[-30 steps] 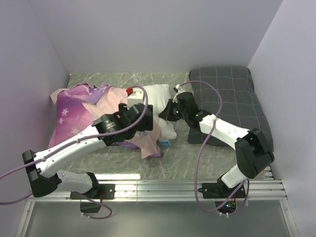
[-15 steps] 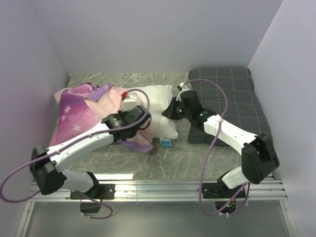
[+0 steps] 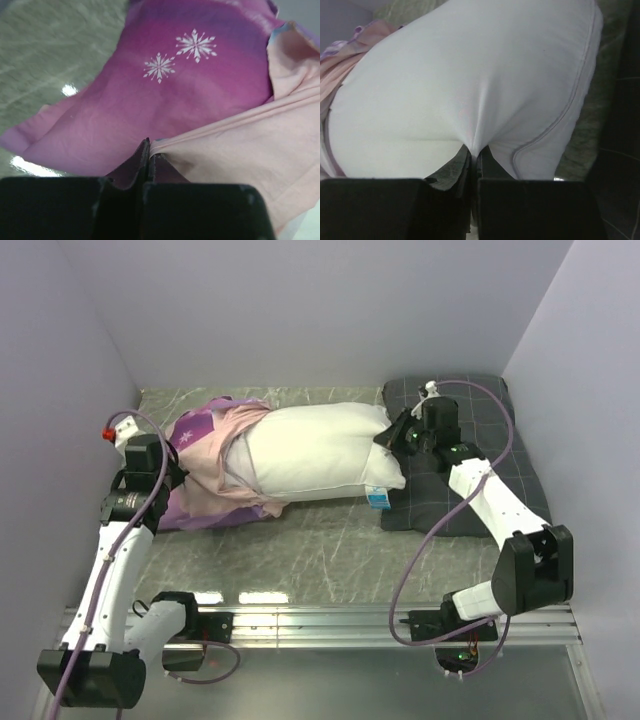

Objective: Remove the pillowcase from the pillow

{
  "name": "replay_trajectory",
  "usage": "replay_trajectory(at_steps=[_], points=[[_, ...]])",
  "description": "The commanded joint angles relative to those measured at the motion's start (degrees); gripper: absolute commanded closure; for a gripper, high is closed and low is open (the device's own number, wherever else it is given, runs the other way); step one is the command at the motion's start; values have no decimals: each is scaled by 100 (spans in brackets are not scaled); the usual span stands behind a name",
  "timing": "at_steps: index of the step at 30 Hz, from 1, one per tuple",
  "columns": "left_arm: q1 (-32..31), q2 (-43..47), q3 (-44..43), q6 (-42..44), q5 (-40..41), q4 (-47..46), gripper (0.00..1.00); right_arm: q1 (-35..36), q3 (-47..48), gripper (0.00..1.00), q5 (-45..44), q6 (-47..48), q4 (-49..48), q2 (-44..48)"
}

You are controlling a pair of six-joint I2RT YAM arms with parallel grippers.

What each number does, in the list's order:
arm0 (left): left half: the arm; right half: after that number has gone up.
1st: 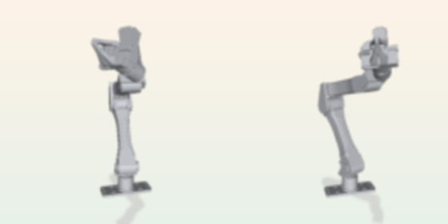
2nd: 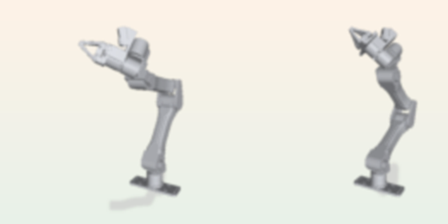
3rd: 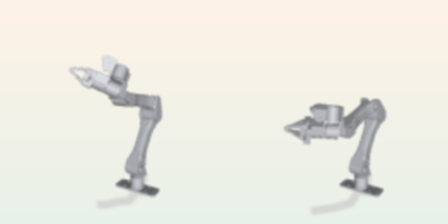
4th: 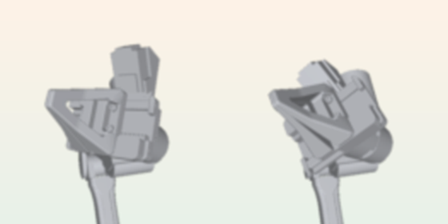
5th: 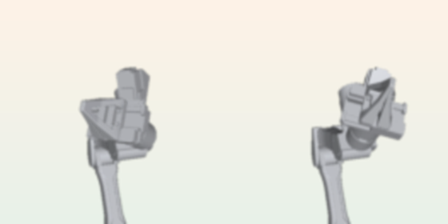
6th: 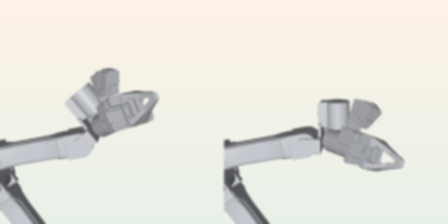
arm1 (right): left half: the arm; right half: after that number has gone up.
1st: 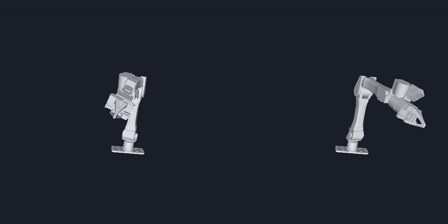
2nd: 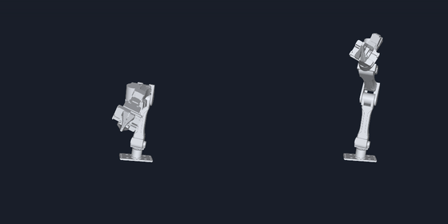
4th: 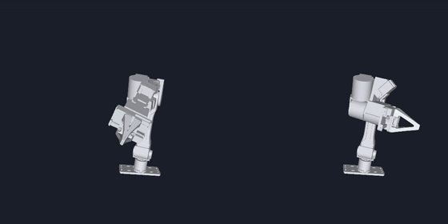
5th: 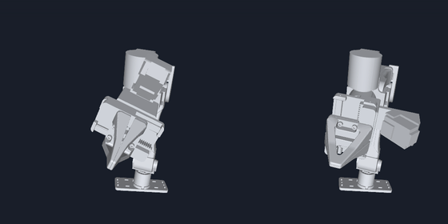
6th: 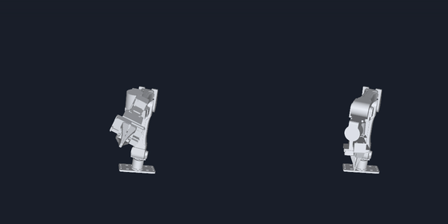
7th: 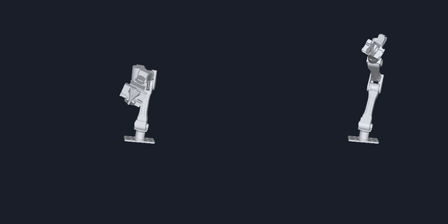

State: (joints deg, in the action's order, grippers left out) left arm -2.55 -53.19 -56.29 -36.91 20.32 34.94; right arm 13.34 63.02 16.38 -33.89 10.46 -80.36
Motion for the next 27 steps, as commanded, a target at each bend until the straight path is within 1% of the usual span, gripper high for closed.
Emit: replay_trajectory(at_steps=[1,3,4,5,6,7,8,9,10,11,12,15,16,18,19,22,23,26,27], points=[[457,11,232,254,-387,-444,100,-341,315,100,-514,268,-26,-208],[457,-77,495,236,-746,-592,99,-184,508,100,-329,435,43,-392],[448,-69,601,236,-1053,-672,100,-87,718,100,-442,653,288,-428],[457,-69,698,210,-1126,-777,99,201,807,95,-582,777,394,-428],[448,-60,838,184,-1170,-822,100,334,886,88,-992,866,491,-350],[448,-43,909,166,-1301,-874,99,492,965,69,-1188,1023,675,-288],[448,1,962,166,-1363,-909,100,607,1053,59,-1399,1077,746,-218],[448,1,1014,175,-1390,-953,100,860,1097,51,-1792,1138,817,-122],[448,2,1024,158,-1416,-954,99,993,1150,40,-2023,1217,922,53],[439,19,1024,166,-1477,-945,100,1108,1168,35,-2260,1262,984,168],[439,19,1032,175,-1521,-962,99,1405,1177,28,-2645,1297,1019,352],[413,28,963,192,-1697,-980,100,1846,958,23,-2509,1543,740,643],[395,10,936,210,-1715,-971,100,2291,809,20,-2395,1778,495,740],[343,-51,848,210,-1759,-971,99,2777,694,17,-2577,2017,326,688],[334,-77,831,210,-1777,-971,100,3249,607,16,-2692,2218,221,618],[290,-139,751,245,-1785,-945,100,3779,396,16,-3114,2474,-34,232],[290,-139,734,263,-1786,-945,99,4094,343,15,-3384,2518,-96,13],[290,-174,716,307,-1794,-954,99,4544,272,13,-3869,2615,-369,-391],[290,-183,716,315,-1803,-962,100,4624,315,12,-4288,2624,-386,-793]])
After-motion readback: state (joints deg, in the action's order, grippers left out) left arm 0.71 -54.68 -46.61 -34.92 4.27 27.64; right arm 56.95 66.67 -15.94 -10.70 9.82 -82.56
